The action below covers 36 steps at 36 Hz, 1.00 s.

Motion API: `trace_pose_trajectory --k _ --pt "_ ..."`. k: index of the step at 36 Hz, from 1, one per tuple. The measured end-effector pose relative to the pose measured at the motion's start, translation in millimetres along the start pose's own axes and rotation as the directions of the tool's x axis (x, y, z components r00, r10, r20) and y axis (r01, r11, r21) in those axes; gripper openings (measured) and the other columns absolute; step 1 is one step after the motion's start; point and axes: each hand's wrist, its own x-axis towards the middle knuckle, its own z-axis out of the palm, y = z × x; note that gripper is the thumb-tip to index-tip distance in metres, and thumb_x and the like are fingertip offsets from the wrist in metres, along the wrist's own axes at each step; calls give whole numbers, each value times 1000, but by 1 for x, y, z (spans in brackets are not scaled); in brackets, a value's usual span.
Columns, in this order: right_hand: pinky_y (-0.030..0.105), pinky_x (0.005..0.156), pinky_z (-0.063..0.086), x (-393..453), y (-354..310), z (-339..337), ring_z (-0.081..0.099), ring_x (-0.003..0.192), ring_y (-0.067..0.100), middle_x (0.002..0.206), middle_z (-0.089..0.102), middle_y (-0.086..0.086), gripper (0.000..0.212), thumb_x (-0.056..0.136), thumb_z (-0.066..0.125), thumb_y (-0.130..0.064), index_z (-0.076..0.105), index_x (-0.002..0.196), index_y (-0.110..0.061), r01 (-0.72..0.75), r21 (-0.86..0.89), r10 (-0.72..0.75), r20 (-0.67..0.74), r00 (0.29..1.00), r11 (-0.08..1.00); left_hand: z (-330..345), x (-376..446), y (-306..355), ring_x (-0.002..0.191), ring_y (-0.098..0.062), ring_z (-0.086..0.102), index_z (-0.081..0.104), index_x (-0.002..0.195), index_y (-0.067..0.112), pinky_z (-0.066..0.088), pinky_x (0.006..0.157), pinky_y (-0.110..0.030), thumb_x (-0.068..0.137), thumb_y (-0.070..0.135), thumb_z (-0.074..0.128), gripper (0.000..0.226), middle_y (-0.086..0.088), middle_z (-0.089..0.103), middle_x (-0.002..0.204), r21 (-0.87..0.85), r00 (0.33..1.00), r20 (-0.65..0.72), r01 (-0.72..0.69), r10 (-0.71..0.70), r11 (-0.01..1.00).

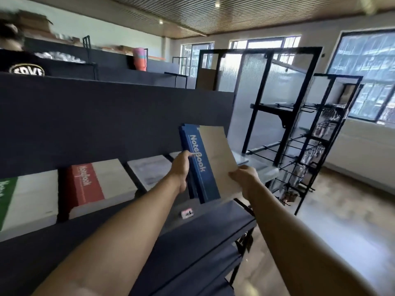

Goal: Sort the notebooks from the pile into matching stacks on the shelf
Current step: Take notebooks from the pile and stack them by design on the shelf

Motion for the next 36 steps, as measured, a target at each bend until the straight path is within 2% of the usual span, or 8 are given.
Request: trace_pose_trajectory --k 6,11,16,20,23,28,32,36 --pt "34 72 46 66 -4 -11 55 85 28 92 59 16 7 84 57 4 59 88 -2 36 -61 -36 6 999 998 34 54 1 103 -20 43 34 141 3 33 81 -28 98 14 50 47 -9 43 137 79 999 -1 -53 53 995" --pt "31 65 46 111 -3 -21 55 75 26 87 60 13 28 80 51 12 59 99 -7 85 -16 -84 55 995 996 59 85 1 94 -13 53 50 124 12 45 65 -18 93 -10 50 38 3 56 115 206 983 18 -180 180 962" --pt "23 50 29 156 -2 -38 39 56 17 64 49 4 27 76 48 14 60 85 -9 107 59 -113 112 987 993 96 112 -11 95 -16 59 56 106 21 48 72 -21 89 -15 50 40 0 63 101 229 954 -15 -287 298 930" --pt "24 55 36 194 -3 -60 47 65 21 72 57 6 49 47 52 -6 62 95 -7 128 87 -142 172 975 988 135 127 -18 83 -7 56 53 113 13 45 55 -4 91 -13 49 35 4 58 97 212 922 -54 -364 383 907" --pt "24 56 38 223 2 -75 50 69 22 77 58 6 55 43 49 -6 60 98 -6 121 89 -139 242 960 989 162 141 -30 98 -12 54 50 129 6 43 60 -1 92 -12 50 41 -3 58 113 254 898 -93 -395 429 883" --pt "24 53 32 261 19 -103 42 62 17 67 50 3 20 55 54 -2 55 72 -12 159 -93 -112 380 918 983 199 157 -57 109 -16 55 49 132 13 45 74 -11 90 -8 52 46 -1 58 119 291 923 -162 -292 348 911" --pt "25 55 37 286 41 -110 47 65 18 72 51 7 20 78 51 10 54 80 -9 304 -335 -80 545 834 892 215 155 -89 125 -24 47 34 141 14 38 88 -23 87 -11 50 61 -2 50 127 400 937 -215 -172 275 900" --pt "25 53 31 299 45 -106 40 60 14 69 45 3 21 87 47 4 49 74 -12 280 -230 -98 585 805 932 224 159 -93 133 -24 39 9 151 10 32 99 -20 92 -6 49 73 -7 37 145 528 916 -327 -26 231 849"
